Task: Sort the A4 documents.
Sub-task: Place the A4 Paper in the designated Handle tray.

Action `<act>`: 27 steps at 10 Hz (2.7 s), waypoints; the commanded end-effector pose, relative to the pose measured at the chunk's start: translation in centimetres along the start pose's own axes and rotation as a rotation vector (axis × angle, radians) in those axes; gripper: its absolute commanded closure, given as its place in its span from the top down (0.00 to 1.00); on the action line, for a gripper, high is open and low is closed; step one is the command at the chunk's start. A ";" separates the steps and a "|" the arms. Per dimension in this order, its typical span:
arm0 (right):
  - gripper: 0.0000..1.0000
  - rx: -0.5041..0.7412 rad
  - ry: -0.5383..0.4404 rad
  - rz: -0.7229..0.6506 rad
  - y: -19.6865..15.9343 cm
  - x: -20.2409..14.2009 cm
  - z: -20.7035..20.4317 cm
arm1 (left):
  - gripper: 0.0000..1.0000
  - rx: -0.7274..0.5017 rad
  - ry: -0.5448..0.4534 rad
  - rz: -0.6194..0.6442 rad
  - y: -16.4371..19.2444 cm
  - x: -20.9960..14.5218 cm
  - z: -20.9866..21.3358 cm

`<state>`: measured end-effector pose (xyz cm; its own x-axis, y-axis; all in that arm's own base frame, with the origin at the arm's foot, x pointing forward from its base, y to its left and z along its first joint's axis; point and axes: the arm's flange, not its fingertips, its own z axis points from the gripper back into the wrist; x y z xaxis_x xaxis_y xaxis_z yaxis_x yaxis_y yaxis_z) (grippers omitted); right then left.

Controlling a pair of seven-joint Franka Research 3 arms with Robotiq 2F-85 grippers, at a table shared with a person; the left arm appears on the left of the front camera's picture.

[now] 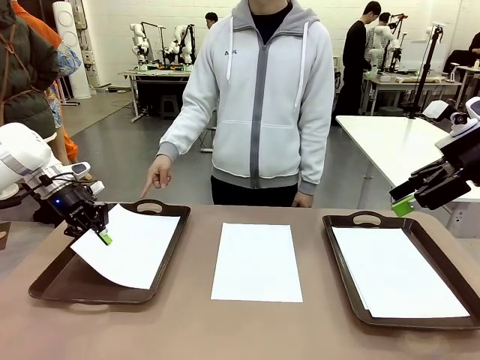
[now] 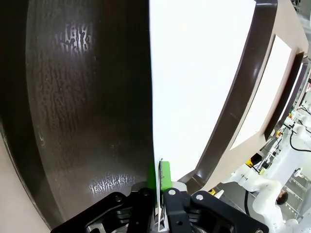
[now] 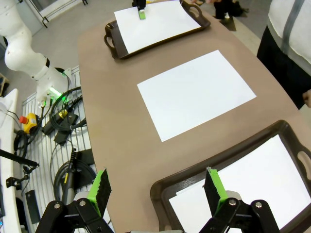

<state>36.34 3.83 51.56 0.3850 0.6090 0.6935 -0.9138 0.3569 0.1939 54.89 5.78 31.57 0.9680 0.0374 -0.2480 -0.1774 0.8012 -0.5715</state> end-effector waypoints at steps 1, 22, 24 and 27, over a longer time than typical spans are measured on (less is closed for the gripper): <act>1.00 0.003 0.006 0.001 0.1 -0.1 -0.1 | 0.24 0.020 0.027 0.022 0.0 -0.1 0.0; 1.00 0.003 0.006 0.001 0.1 -0.1 -0.1 | 1.00 0.127 -0.098 -0.051 -1.0 -1.0 1.6; 1.00 0.003 0.006 0.001 0.1 -0.1 -0.1 | 1.00 0.127 -0.098 -0.051 -1.0 -1.0 1.6; 1.00 0.003 0.006 0.001 0.1 -0.1 -0.1 | 1.00 0.127 -0.098 -0.051 -1.0 -1.0 1.6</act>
<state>36.34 3.84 51.56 0.3849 0.6090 0.6935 -0.9139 0.3567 0.1939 54.22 5.73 33.59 0.9878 0.0672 -0.1404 -0.1266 0.8713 -0.4742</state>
